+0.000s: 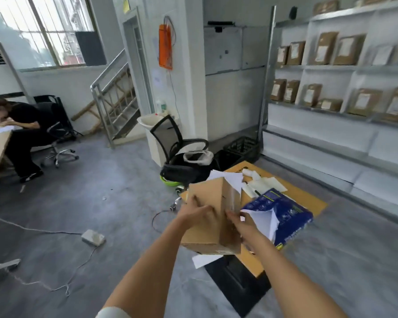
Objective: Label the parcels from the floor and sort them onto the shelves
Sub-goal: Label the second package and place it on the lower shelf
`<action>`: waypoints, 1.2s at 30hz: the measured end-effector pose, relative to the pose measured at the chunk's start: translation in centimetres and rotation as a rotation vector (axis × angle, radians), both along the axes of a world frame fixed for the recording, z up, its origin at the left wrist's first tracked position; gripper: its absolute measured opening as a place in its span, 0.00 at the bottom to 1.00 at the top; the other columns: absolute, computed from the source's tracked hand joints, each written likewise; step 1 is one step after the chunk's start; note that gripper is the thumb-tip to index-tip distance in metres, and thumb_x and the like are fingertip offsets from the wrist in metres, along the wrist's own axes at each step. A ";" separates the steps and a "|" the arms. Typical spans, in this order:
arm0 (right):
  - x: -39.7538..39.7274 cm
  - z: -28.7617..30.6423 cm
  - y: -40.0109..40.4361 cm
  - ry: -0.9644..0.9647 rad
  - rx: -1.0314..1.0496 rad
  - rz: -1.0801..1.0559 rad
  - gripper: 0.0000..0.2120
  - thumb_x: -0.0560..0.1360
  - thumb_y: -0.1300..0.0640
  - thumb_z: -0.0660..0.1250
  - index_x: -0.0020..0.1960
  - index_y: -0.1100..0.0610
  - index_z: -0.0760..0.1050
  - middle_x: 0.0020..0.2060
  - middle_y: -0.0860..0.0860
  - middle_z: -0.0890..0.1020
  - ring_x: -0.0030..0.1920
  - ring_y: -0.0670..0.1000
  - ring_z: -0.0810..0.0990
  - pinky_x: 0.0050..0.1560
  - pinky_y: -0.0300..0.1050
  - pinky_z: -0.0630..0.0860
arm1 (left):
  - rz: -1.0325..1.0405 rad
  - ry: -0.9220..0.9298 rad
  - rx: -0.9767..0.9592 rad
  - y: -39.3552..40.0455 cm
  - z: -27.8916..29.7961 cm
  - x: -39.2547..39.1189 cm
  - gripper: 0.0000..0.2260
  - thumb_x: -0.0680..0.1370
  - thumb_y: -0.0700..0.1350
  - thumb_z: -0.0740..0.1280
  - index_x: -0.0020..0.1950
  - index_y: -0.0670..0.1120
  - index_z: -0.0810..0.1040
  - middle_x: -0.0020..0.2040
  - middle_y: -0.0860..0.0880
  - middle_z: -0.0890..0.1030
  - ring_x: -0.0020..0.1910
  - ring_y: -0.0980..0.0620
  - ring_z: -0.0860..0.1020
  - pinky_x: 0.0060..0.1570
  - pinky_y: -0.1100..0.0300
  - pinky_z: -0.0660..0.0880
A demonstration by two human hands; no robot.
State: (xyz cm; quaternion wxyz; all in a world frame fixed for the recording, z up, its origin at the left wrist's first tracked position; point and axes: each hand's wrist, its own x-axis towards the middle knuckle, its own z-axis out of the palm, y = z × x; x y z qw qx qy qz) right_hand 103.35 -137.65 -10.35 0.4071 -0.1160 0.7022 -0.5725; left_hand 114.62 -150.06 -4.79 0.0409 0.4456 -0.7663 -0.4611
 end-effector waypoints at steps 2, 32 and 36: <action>-2.9 0.7 4.0 0.023 -0.046 -0.083 0.34 0.70 0.44 0.71 0.71 0.52 0.62 0.67 0.55 0.72 0.66 0.58 0.71 0.67 0.55 0.69 | -0.039 0.027 0.074 3.5 0.5 -3.8 0.38 0.76 0.58 0.65 0.79 0.49 0.50 0.76 0.44 0.62 0.72 0.41 0.65 0.64 0.52 0.66; -34.0 -0.6 52.0 0.198 0.183 -1.306 0.19 0.68 0.53 0.75 0.57 0.55 0.78 0.51 0.52 0.82 0.54 0.55 0.81 0.56 0.49 0.78 | -1.038 0.162 0.161 50.4 -3.2 -50.5 0.28 0.69 0.40 0.74 0.66 0.48 0.69 0.61 0.47 0.79 0.53 0.51 0.77 0.55 0.57 0.74; -39.4 -1.1 57.0 0.216 0.120 -1.385 0.08 0.72 0.60 0.66 0.48 0.53 0.81 0.46 0.55 0.84 0.48 0.58 0.83 0.51 0.60 0.81 | -1.091 0.194 0.145 56.1 -2.9 -56.9 0.36 0.63 0.46 0.79 0.66 0.47 0.67 0.61 0.48 0.77 0.61 0.47 0.77 0.62 0.51 0.73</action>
